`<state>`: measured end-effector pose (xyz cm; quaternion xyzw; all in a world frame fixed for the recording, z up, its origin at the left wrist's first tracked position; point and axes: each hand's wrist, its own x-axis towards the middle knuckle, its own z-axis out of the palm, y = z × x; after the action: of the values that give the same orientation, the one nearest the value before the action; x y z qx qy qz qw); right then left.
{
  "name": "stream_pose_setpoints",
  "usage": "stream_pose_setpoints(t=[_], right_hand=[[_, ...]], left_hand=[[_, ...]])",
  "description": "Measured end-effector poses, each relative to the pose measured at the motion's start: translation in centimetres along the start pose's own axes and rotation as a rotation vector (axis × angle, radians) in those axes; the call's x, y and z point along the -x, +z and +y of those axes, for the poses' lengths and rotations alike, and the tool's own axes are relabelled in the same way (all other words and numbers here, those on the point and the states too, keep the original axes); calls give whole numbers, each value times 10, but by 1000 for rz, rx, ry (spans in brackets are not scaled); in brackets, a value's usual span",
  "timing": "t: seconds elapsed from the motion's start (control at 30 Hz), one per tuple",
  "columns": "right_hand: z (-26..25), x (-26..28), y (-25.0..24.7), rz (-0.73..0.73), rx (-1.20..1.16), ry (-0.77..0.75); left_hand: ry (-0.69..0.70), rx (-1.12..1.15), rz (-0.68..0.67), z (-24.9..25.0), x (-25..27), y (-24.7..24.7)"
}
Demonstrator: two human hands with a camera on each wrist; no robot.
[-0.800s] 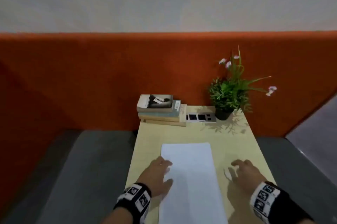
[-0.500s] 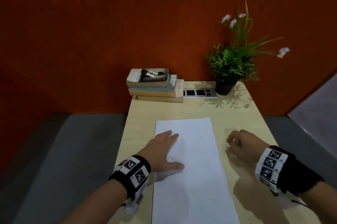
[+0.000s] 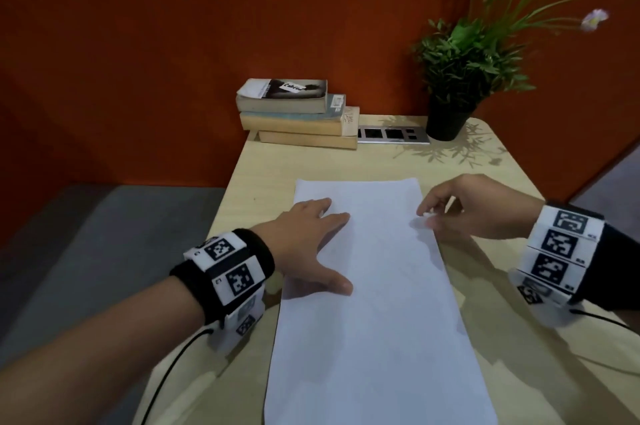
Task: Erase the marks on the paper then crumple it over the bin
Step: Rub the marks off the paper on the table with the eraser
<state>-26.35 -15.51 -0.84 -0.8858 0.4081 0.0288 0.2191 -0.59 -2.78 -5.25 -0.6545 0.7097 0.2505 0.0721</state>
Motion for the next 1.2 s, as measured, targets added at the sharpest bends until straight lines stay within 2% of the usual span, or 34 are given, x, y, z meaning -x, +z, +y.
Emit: stream_pose_setpoints(t=[0.17,0.5,0.63,0.77,0.97,1.1,1.2], right_hand=[[-14,-3,20,5,18,-89],[-22,6,41,74,6,-29],[-20,21,47,11,3,-47],[-22,29,48,20,-8,-62],[-23,16,47,90,80,-12],[-28,6,45,92,87,-21],[-34,-5,45,110,146,-68]], left_hand=[[-31,12,12,5,6,6],[-40,-27,85,20,14,10],[-39,-157,26,37,21,7],[-80,-295,-44,47,25,2],[-47,-117,142,57,10,2],[-42,-94,146,46,7,18],[-73,-118,93,48,4,13]])
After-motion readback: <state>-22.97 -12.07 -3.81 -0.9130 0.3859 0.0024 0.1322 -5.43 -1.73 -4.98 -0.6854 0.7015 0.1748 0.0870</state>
